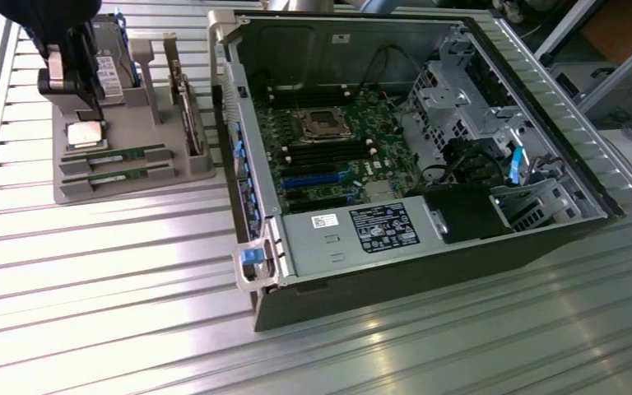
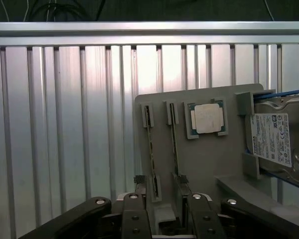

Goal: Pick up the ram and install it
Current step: 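Pick up the ram and move it above insertion slot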

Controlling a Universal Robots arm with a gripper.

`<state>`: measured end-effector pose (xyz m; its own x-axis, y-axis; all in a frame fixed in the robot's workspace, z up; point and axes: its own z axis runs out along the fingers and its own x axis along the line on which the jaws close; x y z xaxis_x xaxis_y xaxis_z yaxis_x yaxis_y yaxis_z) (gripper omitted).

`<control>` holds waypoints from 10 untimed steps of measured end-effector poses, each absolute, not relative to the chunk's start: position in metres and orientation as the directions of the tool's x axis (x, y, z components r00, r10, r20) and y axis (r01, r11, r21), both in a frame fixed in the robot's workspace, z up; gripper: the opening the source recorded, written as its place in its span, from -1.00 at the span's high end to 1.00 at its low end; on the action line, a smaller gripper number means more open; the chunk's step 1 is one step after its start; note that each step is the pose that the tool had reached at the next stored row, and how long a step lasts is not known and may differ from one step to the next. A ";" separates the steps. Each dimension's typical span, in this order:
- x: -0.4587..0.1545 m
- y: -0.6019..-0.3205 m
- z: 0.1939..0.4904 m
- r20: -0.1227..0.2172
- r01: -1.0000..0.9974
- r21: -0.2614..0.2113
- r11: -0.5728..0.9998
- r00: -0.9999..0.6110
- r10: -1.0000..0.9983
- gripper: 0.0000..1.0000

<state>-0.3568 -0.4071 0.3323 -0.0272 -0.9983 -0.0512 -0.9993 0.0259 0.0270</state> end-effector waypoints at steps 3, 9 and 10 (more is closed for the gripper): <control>-0.357 -0.407 0.330 -0.051 -0.999 0.027 0.026 -0.027 -0.998 0.28; -0.358 -0.407 0.322 -0.051 -0.999 0.027 0.026 -0.027 -0.998 0.28; -0.358 -0.407 0.320 -0.051 -0.999 0.027 0.026 -0.027 -0.998 0.28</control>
